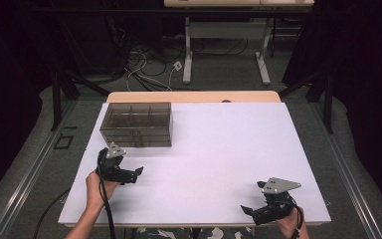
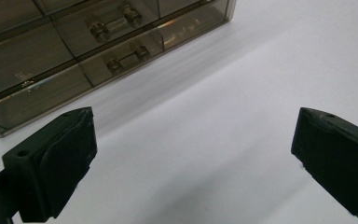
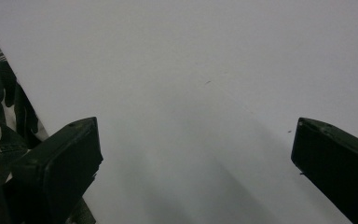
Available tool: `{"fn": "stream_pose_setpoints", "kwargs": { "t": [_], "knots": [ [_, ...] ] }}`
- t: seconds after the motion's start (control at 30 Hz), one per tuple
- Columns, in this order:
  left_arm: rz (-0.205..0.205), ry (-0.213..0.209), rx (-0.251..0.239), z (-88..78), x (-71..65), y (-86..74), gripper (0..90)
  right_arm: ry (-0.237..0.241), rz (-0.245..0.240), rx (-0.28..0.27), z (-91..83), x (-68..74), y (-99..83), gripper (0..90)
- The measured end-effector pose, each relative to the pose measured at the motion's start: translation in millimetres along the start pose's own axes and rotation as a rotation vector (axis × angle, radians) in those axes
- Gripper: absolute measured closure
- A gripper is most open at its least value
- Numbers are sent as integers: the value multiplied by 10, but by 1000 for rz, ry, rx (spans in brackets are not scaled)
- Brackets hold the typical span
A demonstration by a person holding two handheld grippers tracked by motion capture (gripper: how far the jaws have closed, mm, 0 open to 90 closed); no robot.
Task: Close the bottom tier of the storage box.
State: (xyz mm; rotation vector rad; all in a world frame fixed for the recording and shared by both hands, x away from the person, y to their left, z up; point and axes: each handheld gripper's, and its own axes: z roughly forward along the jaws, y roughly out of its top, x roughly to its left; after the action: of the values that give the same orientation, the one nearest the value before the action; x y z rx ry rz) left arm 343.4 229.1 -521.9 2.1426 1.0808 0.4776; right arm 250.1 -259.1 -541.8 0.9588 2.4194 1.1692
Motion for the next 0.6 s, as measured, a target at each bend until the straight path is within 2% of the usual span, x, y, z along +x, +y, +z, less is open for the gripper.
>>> {"fn": "stream_pose_setpoints", "kwargs": {
  "t": [0.6],
  "knots": [
    [62, -35, -31, -250, -271, -130, 0, 3, -5, 2, 10, 1, -1, 7]
  ]
}}
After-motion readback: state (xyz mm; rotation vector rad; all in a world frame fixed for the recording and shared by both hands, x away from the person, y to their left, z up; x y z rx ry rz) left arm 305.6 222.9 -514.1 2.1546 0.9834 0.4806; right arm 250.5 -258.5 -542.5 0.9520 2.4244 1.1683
